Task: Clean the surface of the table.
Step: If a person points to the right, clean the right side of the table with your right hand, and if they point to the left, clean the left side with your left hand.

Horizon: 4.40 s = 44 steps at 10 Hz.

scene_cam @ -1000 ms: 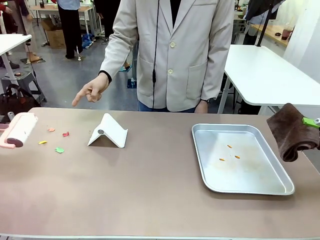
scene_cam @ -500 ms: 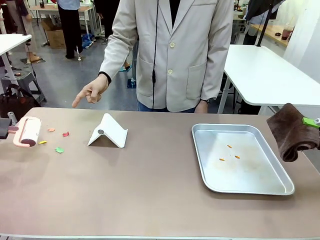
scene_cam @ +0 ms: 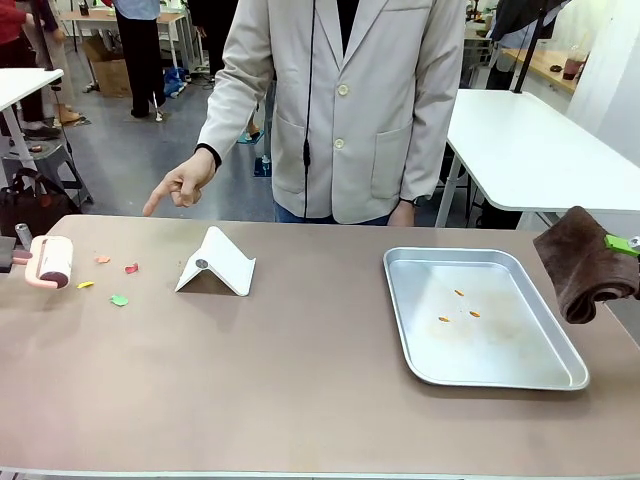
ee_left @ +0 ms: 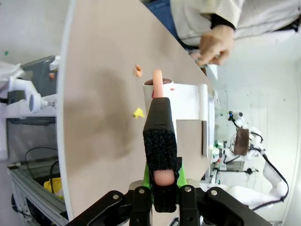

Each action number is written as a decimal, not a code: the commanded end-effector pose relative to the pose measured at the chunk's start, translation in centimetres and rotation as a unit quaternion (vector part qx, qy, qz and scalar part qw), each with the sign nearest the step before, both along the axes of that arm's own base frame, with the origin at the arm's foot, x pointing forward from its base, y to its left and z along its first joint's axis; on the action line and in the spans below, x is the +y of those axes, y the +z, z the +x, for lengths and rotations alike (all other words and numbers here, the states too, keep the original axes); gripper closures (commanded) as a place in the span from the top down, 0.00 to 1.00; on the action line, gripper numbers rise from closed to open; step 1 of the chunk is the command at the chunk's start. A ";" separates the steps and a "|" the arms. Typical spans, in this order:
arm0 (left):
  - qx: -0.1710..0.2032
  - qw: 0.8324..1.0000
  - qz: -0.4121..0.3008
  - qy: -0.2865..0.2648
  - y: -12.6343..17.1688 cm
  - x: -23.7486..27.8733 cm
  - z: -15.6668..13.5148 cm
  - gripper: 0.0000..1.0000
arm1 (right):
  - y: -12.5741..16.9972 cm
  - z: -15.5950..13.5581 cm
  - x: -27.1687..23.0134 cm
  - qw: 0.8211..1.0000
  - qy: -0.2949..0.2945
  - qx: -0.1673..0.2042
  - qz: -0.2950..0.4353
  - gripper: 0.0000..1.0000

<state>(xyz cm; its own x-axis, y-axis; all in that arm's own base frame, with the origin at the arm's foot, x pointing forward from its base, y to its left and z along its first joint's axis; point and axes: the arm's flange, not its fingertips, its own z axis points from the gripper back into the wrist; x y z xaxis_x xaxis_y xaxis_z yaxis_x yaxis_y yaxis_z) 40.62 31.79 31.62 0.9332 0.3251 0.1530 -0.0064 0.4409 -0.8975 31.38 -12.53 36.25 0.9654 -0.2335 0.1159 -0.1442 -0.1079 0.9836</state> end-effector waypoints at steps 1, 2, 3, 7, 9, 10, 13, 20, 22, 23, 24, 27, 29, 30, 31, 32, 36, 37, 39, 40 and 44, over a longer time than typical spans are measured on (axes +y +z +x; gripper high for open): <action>0.030 0.998 0.017 0.047 0.3 -1.0 -0.5 0.21 | 0.5 -0.1 0.1 1.000 0.004 -0.007 0.004 0.00; 0.037 0.997 0.023 0.061 0.1 -1.1 -0.8 0.21 | 0.5 -0.1 0.1 1.000 0.004 -0.007 0.004 0.00; 0.039 0.996 0.027 0.074 0.0 -1.3 -0.9 0.21 | 0.5 -0.1 0.1 1.000 0.004 -0.007 0.004 0.00; 0.055 0.993 0.036 0.093 -0.5 -2.4 -1.2 0.21 | 0.5 -0.1 0.1 1.000 0.004 -0.007 0.004 0.00; 0.073 0.992 0.030 0.097 -0.9 -2.6 -1.0 0.21 | 0.5 -0.1 0.1 1.000 0.004 -0.007 0.004 0.00; 0.079 0.992 0.035 0.092 -1.1 -2.9 -0.8 0.21 | 0.5 -0.1 0.1 1.000 0.004 -0.007 0.004 0.00; 0.085 0.992 0.046 0.077 -1.5 -4.3 0.2 0.21 | 0.5 -0.1 0.1 1.000 0.004 -0.007 0.004 0.00; 0.095 0.993 0.061 0.043 -1.1 -8.7 3.9 0.21 | 0.5 -0.1 0.1 1.000 0.004 -0.007 0.004 0.00; 0.102 0.993 0.058 0.027 -0.8 -10.1 5.2 0.21 | 0.5 -0.1 0.1 1.000 0.004 -0.007 0.004 0.00; 0.105 0.993 0.054 0.018 -0.6 -10.8 5.7 0.21 | 0.5 -0.1 0.1 1.000 0.004 -0.007 0.004 0.00; 0.104 0.993 0.053 0.014 -0.3 -11.4 6.3 0.21 | 0.5 -0.1 0.1 1.000 0.004 -0.007 0.004 0.00; 0.101 0.994 0.051 -0.006 0.3 -13.2 7.8 0.21 | 0.5 -0.1 0.1 1.000 0.004 -0.007 0.004 0.00; 0.099 0.994 0.049 -0.014 0.7 -13.9 8.3 0.21 | 0.5 -0.1 0.1 1.000 0.004 -0.007 0.004 0.00; 0.095 0.994 0.048 -0.017 1.0 -14.0 8.4 0.21 | 0.5 -0.1 0.1 1.000 0.004 -0.007 0.004 0.00; 0.087 0.995 0.042 -0.017 1.5 -13.9 8.2 0.21 | 0.5 -0.1 0.1 1.000 0.004 -0.007 0.004 0.00; 0.072 0.997 0.033 -0.013 2.3 -13.4 7.9 0.21 | 0.5 -0.1 0.1 1.000 0.004 -0.007 0.004 0.00; 0.007 0.999 0.018 -0.041 6.4 -10.3 3.0 0.21 | 0.5 -0.1 0.1 1.000 0.004 -0.007 0.004 0.00; 0.007 0.998 0.020 -0.065 6.6 -9.1 1.2 0.21 | 0.5 -0.1 0.1 1.000 0.004 -0.007 0.004 0.00; -0.008 0.992 0.050 -0.115 6.4 -6.6 -1.7 0.21 | 0.5 -0.1 0.1 1.000 0.004 -0.007 0.004 0.00; -0.003 0.988 0.056 -0.145 6.3 -5.2 -2.9 0.21 | 0.5 -0.1 0.1 1.000 0.004 -0.007 0.004 0.00; 0.025 0.983 0.063 -0.172 4.8 -1.2 -3.9 0.21 | 0.5 -0.1 0.1 1.000 0.004 -0.007 0.004 0.00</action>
